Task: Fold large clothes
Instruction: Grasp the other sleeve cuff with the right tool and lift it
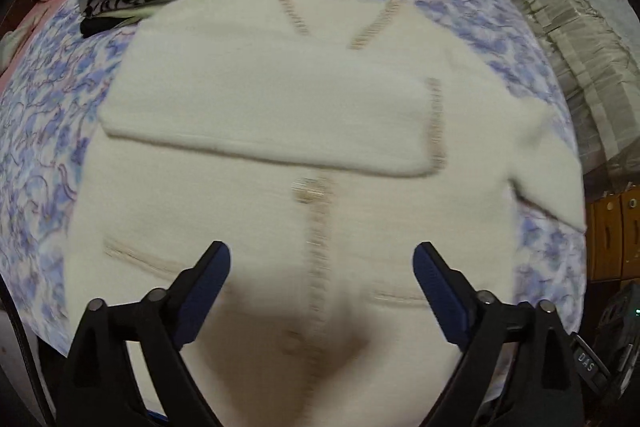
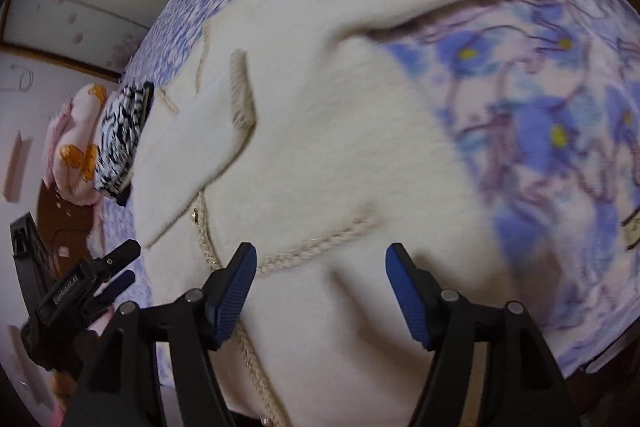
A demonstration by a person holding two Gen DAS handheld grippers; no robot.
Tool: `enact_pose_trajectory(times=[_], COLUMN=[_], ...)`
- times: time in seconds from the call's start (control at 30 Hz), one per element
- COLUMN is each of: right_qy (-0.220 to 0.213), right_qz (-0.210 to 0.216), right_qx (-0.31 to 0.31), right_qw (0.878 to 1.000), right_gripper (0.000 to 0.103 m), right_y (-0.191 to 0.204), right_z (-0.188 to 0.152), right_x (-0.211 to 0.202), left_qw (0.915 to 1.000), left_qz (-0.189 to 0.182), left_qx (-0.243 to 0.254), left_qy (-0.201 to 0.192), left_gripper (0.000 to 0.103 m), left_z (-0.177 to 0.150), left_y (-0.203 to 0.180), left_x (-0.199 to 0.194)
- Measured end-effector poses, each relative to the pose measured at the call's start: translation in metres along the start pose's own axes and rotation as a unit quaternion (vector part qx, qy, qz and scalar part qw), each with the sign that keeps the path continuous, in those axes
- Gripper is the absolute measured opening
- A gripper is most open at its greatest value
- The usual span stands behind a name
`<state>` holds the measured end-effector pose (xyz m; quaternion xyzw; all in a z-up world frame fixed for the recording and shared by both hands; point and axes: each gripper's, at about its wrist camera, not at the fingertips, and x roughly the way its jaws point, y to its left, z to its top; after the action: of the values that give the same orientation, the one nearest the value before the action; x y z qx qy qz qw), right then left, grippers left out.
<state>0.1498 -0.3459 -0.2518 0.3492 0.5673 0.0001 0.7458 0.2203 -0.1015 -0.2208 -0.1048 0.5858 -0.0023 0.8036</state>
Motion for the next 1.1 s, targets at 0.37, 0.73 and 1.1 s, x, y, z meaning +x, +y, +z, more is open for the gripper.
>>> enact_pose_trajectory(times=[0.37,0.73,1.1], right_qy=[-0.034,-0.091,-0.134], right_qz=[0.01,0.009,0.046], right_qx=[0.039,0.093,0.149], right_qw=[0.999,0.991,0.979], right_gripper=[0.07,0.07,0.07], right_y=[-0.128,-0.227,-0.293], right_z=[0.057,0.125,0.204], right_x=[-0.093,-0.129,-0.095], left_qw=[0.9954,0.9826,0.9735], left_qz=[-0.033,-0.004,-0.055], left_qx=[0.09,0.186,0.22], left_qy=[0.01,0.003,0.025], left_gripper=[0.095,0.094,0.095], left_z=[-0.032,-0.029,-0.031], left_y=[-0.193,-0.291,-0.357], left_x=[-0.008,0.009,0.031])
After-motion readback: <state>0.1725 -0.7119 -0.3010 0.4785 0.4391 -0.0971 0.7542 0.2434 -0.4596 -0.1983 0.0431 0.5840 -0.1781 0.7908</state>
